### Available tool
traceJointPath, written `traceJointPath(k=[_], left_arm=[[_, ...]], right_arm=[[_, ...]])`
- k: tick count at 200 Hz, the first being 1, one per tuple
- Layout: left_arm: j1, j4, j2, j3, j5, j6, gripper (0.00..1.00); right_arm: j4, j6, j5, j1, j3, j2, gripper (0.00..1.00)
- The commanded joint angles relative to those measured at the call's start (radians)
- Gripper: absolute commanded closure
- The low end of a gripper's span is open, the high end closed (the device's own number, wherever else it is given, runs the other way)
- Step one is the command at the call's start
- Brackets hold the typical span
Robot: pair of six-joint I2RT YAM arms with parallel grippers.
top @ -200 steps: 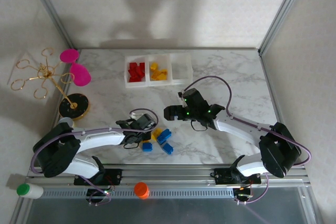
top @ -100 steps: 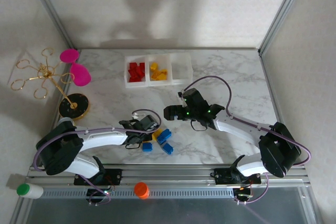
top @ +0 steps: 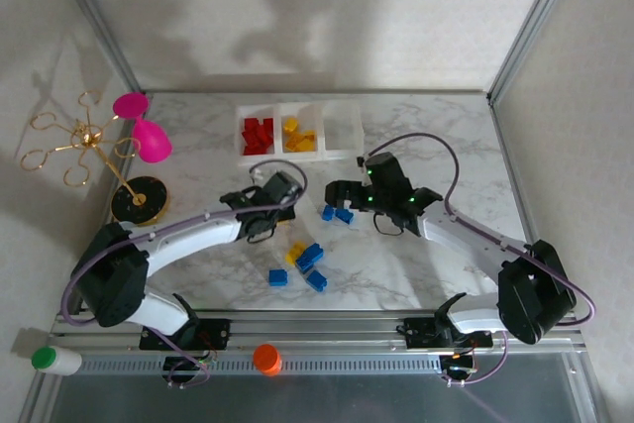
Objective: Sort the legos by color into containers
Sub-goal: Place the lego in the container, then move the lego to the bottom-center of the table.
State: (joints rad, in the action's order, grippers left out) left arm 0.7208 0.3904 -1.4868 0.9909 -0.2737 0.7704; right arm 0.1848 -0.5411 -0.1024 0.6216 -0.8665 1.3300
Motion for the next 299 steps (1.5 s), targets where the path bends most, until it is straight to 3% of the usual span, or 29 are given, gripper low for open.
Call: traceJointPath(k=[1, 87, 113, 132, 194, 258, 299], left_arm=[[-0.064, -0.044, -0.084, 0.143, -0.043, -0.095, 0.68], [-0.204, -0.180, -0.637, 0.740, -0.078, -0.236, 0.68], [-0.228, -0.142, -0.759, 0.893, -0.016, -0.251, 0.52], [-0.227, -0.112, -0.764, 0.932, 0.015, -0.267, 0.42], [-0.181, -0.140, -0.423, 0.566, 0.115, -0.247, 0.38], [-0.023, -0.079, -0.087, 0.163, 0.111, -0.172, 0.36], [0.089, -0.022, 0.044, -0.028, 0.102, -0.095, 0.35]], right_arm=[[0.009, 0.032, 0.006, -0.044, -0.043, -0.017, 0.02], [-0.043, 0.039, -0.060, -0.183, -0.054, 0.011, 0.01], [-0.053, 0.039, -0.071, -0.188, -0.055, 0.021, 0.02], [-0.054, 0.039, -0.077, -0.190, -0.061, 0.026, 0.02], [-0.040, 0.043, -0.128, -0.185, -0.019, -0.011, 0.01], [0.065, 0.048, -0.145, -0.117, 0.035, -0.080, 0.01], [0.104, 0.035, -0.160, -0.062, 0.088, -0.097, 0.01]])
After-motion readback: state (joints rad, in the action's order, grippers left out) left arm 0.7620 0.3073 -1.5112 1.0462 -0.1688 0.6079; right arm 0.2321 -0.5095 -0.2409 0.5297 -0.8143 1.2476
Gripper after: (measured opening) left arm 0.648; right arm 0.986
